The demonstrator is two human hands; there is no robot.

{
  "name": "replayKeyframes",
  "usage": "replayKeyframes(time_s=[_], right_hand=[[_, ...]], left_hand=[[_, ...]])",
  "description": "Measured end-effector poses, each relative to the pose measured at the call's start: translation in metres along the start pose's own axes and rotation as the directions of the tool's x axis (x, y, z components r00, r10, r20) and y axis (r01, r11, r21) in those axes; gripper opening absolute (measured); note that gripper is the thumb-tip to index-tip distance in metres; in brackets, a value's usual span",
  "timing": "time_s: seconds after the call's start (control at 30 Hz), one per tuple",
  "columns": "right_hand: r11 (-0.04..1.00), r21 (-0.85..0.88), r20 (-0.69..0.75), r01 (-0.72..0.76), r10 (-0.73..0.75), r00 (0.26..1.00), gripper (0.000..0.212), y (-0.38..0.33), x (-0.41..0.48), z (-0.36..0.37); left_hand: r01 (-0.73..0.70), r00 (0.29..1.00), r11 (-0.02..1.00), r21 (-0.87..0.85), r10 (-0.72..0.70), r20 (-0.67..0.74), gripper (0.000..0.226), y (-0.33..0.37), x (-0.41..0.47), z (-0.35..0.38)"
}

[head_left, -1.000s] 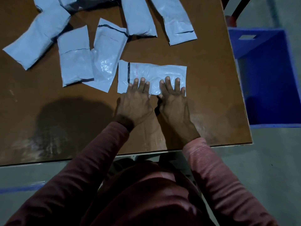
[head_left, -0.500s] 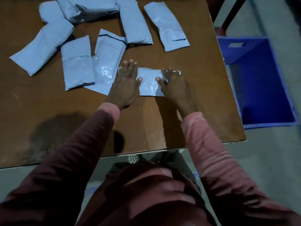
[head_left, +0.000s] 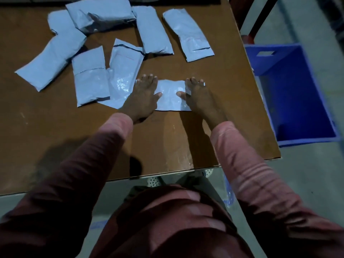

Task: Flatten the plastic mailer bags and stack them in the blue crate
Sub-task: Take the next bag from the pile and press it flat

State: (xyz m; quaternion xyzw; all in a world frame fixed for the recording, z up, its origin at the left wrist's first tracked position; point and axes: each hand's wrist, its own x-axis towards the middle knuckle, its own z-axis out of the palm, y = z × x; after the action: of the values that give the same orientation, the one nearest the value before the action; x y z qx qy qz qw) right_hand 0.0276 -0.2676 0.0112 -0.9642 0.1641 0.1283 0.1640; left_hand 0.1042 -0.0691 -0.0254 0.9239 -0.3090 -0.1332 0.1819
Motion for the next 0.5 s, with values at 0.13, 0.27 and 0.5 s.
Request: replayKeyframes(time_s=[0.13, 0.27, 0.5], right_hand=[[0.990, 0.123, 0.086, 0.063, -0.074, 0.994, 0.105, 0.012, 0.006, -0.020], [0.985, 0.111, 0.045, 0.130, -0.135, 0.990, 0.101, 0.008, 0.004, -0.043], [0.950, -0.027, -0.554, 0.311, -0.273, 0.786, 0.034, 0.024, -0.027, -0.031]], left_hand=[[-0.034, 0.997, 0.997, 0.064, 0.029, 0.078, 0.082, -0.009, 0.013, -0.032], [-0.051, 0.999, 0.983, 0.175, 0.053, -0.008, 0.053, 0.012, 0.013, -0.053], [-0.164, 0.811, 0.967, 0.193, 0.244, -0.532, 0.023, 0.037, -0.027, -0.052]])
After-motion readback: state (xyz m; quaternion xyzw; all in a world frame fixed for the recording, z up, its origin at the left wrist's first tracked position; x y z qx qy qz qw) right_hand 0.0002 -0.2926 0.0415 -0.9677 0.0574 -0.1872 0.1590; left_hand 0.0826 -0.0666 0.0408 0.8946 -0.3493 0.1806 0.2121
